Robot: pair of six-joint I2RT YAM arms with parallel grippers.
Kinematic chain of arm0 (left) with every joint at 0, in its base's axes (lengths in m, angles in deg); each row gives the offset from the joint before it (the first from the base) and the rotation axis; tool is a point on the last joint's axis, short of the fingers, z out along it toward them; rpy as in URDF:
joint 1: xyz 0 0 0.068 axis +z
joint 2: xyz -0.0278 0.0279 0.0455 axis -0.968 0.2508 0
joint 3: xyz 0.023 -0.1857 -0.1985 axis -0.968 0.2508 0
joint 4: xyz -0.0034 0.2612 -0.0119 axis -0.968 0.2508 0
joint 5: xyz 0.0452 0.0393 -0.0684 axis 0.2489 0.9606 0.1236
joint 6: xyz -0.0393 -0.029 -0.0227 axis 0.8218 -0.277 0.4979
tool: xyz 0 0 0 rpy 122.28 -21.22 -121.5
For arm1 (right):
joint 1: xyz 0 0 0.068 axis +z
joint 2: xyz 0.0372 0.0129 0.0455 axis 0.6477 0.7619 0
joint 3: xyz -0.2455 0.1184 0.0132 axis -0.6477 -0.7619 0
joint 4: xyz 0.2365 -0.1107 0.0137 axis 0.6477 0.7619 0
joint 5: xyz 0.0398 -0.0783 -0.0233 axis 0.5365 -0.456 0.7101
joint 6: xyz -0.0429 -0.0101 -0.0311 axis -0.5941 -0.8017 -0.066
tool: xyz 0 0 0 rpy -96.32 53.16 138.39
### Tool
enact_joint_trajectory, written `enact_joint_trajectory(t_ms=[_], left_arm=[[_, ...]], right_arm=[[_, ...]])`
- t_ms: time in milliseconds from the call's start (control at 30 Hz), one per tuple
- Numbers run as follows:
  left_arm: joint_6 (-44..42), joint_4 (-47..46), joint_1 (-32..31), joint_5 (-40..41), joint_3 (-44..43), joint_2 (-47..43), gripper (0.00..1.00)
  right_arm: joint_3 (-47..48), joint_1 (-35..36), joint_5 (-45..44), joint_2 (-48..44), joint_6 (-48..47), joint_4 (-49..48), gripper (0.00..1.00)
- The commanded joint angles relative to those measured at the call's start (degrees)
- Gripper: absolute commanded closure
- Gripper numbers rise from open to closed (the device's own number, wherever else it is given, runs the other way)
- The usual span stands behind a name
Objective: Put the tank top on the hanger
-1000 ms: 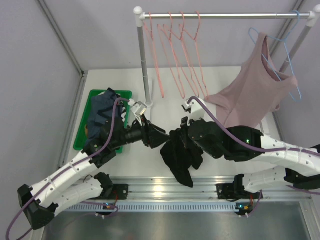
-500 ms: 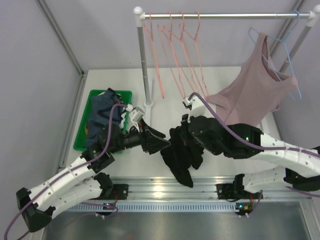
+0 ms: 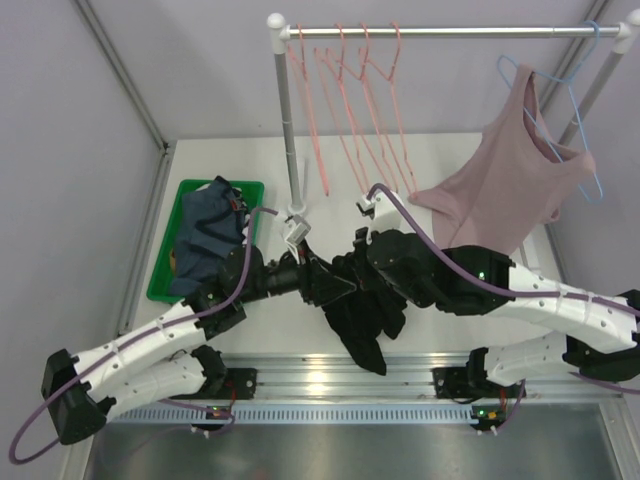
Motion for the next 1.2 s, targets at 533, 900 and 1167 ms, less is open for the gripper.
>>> enact_joint_trajectory(t_ms=[533, 900, 1167], left_arm=[[2.36, 2.87, -2.04, 8.88, -3.63, 1.06, 1.0], [4.74, 13.51, -1.69, 26.1, -9.44, 6.87, 1.0], [5.88, 16.16, -0.29, 28.75, -10.41, 7.83, 1.0]], right_arm=[[-17.65, -5.8, -1.8, -15.08, 6.85, -2.43, 0.32], [-38.92, -2.91, 8.65, -26.95, 18.97, -6.81, 0.62], [-50.71, 7.64, 6.9, -25.04, 27.85, -16.47, 0.69]])
